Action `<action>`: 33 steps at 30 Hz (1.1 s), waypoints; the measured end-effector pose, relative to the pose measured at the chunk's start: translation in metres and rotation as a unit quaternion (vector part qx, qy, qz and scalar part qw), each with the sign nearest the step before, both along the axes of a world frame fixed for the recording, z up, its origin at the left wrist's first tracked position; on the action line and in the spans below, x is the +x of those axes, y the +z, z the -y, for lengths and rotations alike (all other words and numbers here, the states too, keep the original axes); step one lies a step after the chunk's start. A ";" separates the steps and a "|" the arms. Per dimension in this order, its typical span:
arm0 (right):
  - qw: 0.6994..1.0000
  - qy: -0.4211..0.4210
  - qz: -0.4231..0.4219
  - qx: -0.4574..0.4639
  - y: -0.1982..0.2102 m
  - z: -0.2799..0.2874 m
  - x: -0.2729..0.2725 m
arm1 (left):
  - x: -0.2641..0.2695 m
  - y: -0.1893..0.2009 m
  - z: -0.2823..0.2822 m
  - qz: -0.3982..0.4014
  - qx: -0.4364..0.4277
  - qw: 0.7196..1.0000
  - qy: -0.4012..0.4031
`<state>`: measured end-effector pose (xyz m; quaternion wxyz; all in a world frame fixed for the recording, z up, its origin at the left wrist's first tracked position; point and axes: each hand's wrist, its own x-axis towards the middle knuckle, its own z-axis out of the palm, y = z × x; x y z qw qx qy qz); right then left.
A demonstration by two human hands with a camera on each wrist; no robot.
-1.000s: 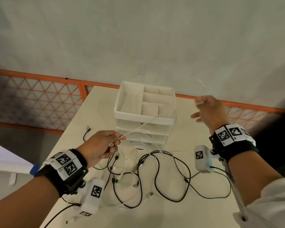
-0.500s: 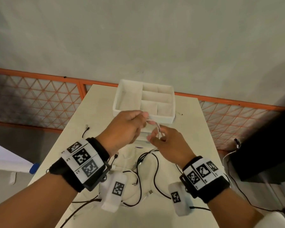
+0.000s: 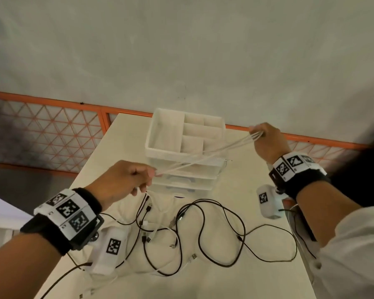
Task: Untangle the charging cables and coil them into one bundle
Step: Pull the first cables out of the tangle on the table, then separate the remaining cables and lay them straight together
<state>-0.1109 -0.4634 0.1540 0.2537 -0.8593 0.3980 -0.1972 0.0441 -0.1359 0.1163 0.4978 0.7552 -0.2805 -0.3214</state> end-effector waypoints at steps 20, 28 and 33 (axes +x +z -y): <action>0.960 0.129 -0.150 0.196 -0.107 -0.050 -0.060 | -0.036 -0.056 0.018 0.009 0.099 0.995 0.008; 0.936 0.160 -0.216 0.229 -0.107 -0.113 -0.043 | -0.048 -0.036 0.024 0.031 0.006 0.997 -0.067; 0.997 0.049 -0.011 0.056 -0.127 -0.099 -0.048 | -0.054 -0.066 0.010 0.031 0.169 0.978 -0.120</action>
